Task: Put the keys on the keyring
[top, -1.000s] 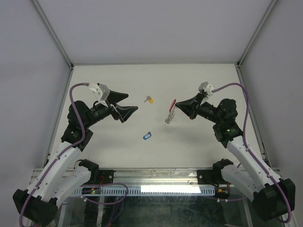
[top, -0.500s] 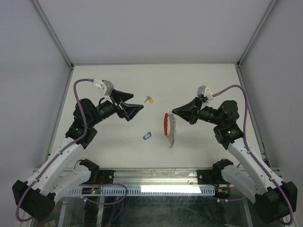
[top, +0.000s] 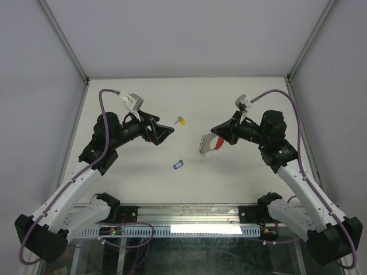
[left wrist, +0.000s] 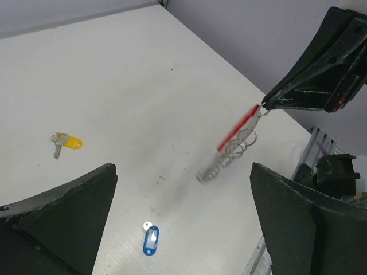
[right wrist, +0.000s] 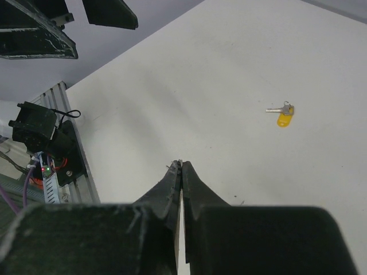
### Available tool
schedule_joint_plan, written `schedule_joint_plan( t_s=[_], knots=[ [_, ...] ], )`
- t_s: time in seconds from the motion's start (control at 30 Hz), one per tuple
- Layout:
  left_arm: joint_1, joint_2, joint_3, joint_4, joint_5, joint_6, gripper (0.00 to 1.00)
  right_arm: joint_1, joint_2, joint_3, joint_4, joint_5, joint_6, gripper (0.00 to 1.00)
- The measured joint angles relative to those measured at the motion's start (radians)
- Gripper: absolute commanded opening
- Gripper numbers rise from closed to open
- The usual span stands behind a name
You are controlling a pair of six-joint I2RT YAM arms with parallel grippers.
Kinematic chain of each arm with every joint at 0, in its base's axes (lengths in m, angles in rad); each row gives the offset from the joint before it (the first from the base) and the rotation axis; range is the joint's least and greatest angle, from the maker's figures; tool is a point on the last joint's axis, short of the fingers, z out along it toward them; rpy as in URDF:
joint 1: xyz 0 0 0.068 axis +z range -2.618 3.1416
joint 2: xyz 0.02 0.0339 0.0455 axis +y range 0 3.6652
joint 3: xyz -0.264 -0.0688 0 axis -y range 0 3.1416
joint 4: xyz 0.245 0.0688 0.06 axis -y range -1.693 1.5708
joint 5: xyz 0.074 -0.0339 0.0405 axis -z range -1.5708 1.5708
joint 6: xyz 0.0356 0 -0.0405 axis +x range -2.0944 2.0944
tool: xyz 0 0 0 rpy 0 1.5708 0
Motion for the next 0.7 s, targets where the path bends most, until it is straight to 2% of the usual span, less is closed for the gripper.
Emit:
schedule_joint_plan(
  t_s=[0.17,0.43,0.6,0.7],
  knots=[
    [0.0,-0.022,0.0,-0.013,-0.037,0.022,0.99,0.0,-0.018,0.0,-0.031,0.008,-0.014,0.0],
    [-0.029,-0.018,0.002,-0.048,-0.041,0.044,0.98,0.0,-0.041,0.0,0.012,-0.052,-0.01,0.0],
    [-0.076,-0.024,0.002,-0.034,-0.03,0.049,0.94,0.001,-0.044,0.0,0.054,-0.095,-0.007,0.0],
    [-0.132,-0.024,0.002,-0.006,-0.021,0.049,0.85,0.003,-0.044,0.0,0.085,-0.125,0.003,0.0]
  ],
)
